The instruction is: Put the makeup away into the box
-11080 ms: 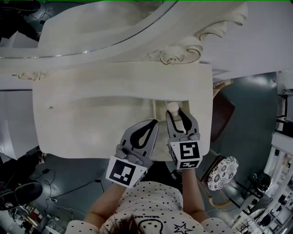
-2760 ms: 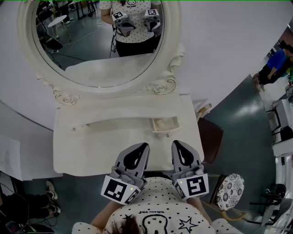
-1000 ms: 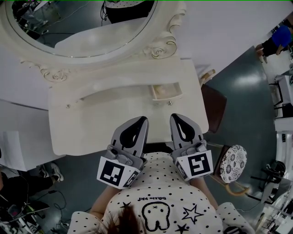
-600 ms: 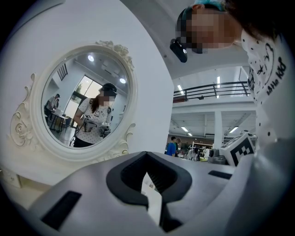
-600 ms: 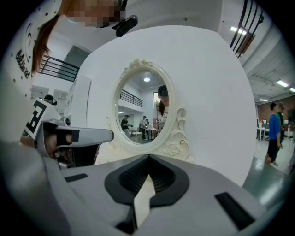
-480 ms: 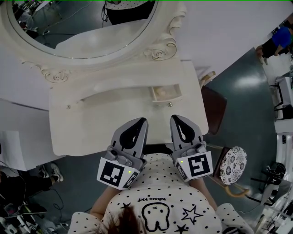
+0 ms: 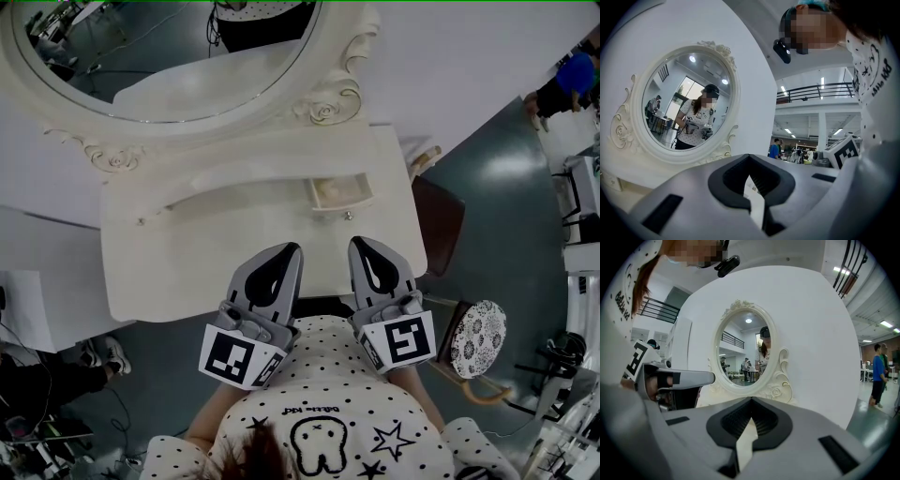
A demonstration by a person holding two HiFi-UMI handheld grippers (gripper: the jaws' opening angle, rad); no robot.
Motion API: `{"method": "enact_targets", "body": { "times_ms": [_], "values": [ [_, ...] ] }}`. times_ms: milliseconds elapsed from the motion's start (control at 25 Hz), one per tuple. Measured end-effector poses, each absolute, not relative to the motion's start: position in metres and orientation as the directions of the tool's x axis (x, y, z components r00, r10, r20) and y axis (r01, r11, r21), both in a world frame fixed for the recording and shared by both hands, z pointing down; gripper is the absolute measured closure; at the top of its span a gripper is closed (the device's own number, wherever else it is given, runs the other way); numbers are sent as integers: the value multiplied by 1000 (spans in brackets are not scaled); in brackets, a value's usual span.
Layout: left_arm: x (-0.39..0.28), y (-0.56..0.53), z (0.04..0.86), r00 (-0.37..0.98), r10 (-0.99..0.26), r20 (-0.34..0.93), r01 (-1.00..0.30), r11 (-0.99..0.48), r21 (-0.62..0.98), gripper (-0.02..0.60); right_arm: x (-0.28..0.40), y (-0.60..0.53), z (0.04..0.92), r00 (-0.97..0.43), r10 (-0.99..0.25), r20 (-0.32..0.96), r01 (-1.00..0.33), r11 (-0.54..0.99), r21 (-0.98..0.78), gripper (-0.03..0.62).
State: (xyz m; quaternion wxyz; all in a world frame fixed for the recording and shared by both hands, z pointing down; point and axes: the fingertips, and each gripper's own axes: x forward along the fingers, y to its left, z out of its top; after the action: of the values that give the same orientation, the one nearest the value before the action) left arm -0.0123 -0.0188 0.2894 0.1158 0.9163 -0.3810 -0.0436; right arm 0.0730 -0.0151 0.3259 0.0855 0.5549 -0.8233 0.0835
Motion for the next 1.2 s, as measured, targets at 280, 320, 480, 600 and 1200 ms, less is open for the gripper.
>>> {"method": "enact_targets", "body": {
  "times_ms": [280, 320, 480, 600, 1200],
  "values": [
    [-12, -21, 289, 706, -708, 9, -688, -683, 245, 586, 73, -17, 326, -371, -898, 238, -927, 373, -41, 588],
    [-12, -22, 290, 707, -707, 11, -688, -683, 245, 586, 73, -17, 327, -372, -897, 239, -927, 374, -39, 588],
    [-11, -23, 290, 711, -703, 10, -684, -688, 245, 586, 72, -18, 328, -373, -895, 243, -926, 377, -32, 588],
    [-10, -24, 289, 714, -700, 8, -680, -691, 244, 586, 71, -19, 328, -374, -895, 244, -925, 379, -31, 588],
    [-11, -27, 290, 717, -697, 7, -677, -695, 243, 586, 68, -23, 329, -383, -890, 249, -921, 389, -28, 588]
  ]
}}
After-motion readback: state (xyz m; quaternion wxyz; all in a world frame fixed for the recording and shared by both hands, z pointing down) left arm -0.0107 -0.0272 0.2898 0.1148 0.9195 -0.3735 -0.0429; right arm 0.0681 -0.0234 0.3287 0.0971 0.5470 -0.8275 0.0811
